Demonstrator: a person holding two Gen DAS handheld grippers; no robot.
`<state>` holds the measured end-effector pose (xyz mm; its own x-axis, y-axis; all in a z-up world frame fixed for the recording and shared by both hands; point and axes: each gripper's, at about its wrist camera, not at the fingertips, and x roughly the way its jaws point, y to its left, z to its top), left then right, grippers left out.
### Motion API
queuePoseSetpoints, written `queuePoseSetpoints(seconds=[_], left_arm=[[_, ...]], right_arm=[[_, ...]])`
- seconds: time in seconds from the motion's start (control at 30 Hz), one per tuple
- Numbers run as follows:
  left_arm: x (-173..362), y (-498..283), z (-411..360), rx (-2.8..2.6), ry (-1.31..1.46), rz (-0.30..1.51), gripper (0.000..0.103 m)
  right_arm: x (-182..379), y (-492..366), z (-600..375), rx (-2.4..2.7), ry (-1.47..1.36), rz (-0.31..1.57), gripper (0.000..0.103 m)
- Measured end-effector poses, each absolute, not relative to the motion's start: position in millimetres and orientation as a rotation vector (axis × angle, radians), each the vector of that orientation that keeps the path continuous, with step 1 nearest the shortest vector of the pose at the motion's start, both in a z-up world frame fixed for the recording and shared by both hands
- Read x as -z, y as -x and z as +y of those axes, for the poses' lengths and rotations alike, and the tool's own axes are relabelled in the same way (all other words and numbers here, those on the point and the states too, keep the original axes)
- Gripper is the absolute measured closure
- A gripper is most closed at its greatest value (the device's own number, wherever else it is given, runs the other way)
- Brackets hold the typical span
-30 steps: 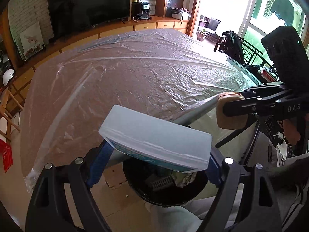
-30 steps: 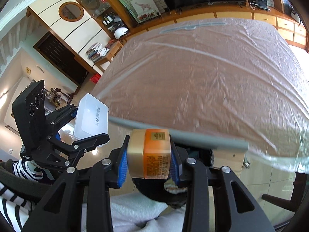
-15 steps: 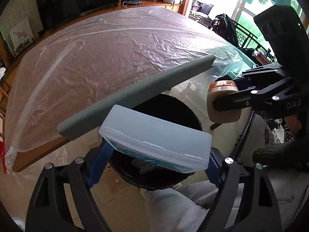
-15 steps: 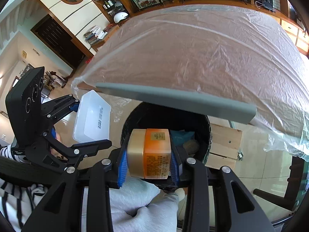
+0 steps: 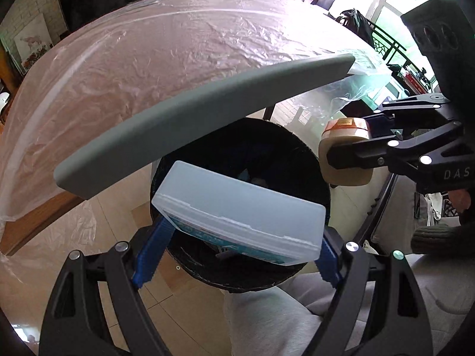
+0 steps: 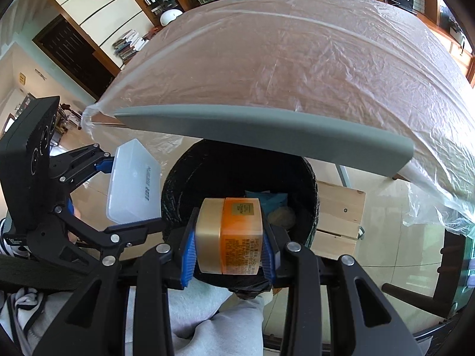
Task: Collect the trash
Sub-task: 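Carry the white box and orange-labelled jar over the black bin with both grippers, then open both grippers to drop the box and jar into the bin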
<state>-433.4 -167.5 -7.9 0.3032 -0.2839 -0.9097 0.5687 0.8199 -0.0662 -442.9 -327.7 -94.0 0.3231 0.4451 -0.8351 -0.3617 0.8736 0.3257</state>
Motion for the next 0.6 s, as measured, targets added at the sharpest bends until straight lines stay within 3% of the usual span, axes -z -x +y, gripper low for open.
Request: queuePoseSetpoints(seconds=[0.53, 0.57, 0.6], left_arm=[[29, 418, -171, 0.582, -0.264, 1.161, 0.017], [30, 416, -170, 0.588, -0.245, 1.174, 0.017], [29, 415, -169, 0.588, -0.240, 1.176, 0.017]], right_arm=[[117, 430, -319, -0.520, -0.060, 1.158, 0.067], [116, 431, -319, -0.521, -0.068, 1.151, 0.056], [115, 431, -323, -0.515, -0.078, 1.142, 0.038]])
